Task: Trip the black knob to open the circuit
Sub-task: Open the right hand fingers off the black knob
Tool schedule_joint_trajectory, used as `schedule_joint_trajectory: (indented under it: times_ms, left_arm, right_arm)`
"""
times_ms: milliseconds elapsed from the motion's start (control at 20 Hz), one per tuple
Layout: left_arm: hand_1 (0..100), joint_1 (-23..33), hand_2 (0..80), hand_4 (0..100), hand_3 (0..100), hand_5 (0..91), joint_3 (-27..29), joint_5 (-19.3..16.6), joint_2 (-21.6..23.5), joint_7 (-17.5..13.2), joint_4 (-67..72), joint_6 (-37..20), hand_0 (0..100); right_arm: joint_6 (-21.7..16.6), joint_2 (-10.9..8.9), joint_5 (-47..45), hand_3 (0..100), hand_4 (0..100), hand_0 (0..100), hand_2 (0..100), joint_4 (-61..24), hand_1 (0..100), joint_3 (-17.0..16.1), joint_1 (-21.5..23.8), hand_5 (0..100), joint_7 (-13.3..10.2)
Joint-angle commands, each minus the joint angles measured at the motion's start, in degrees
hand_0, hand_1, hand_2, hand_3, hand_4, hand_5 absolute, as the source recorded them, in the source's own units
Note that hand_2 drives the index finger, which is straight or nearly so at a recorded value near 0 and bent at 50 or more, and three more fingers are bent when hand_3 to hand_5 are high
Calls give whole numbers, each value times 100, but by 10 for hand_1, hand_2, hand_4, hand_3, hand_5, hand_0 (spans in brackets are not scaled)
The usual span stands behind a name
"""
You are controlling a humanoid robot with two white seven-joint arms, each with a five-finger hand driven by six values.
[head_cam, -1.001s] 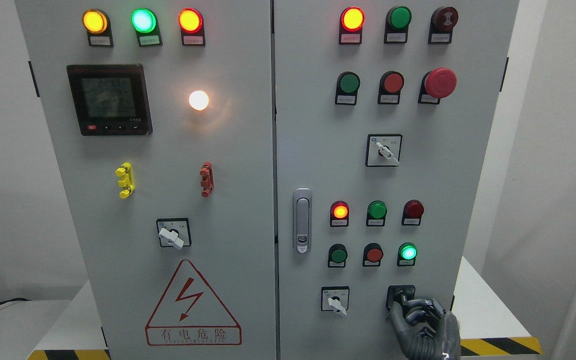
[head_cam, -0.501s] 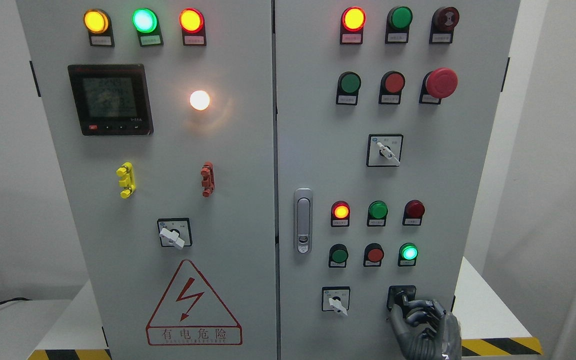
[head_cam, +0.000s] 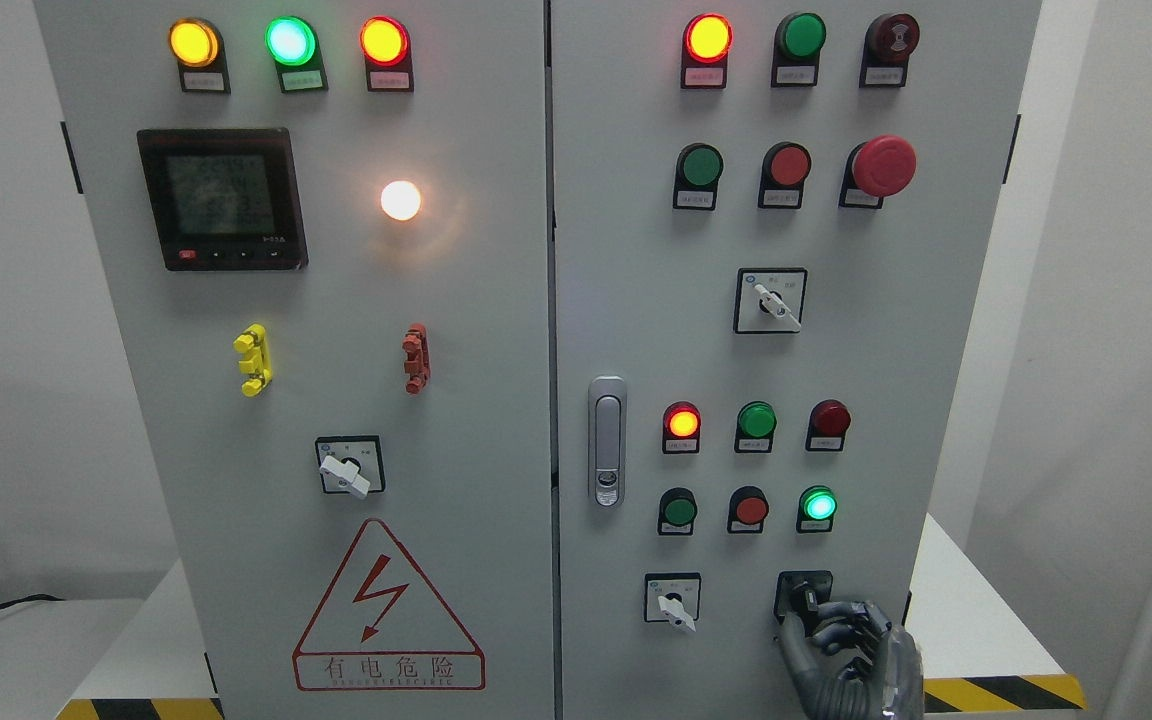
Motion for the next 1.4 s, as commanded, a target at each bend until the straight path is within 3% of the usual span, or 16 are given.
schedule_joint_trajectory:
  times_ms: [0, 300, 1352]
  left_arm:
    - [389, 0, 0, 0, 0, 0, 0, -176, 3, -4, -2, 2, 120]
    - [389, 0, 0, 0, 0, 0, 0, -176, -6, -4, 7, 2, 120]
    - [389, 0, 0, 0, 0, 0, 0, -176, -6, -4, -2, 2, 120]
  right_arm:
    - [-11, -12, 31, 740, 741, 344, 404, 27, 884, 0, 17, 864, -17]
    - [-46, -21, 31, 682, 695, 322, 347, 9, 876, -9, 43, 834, -17]
    - [-248, -161, 23, 672, 685, 281, 346, -96, 860, -246, 263, 823, -26]
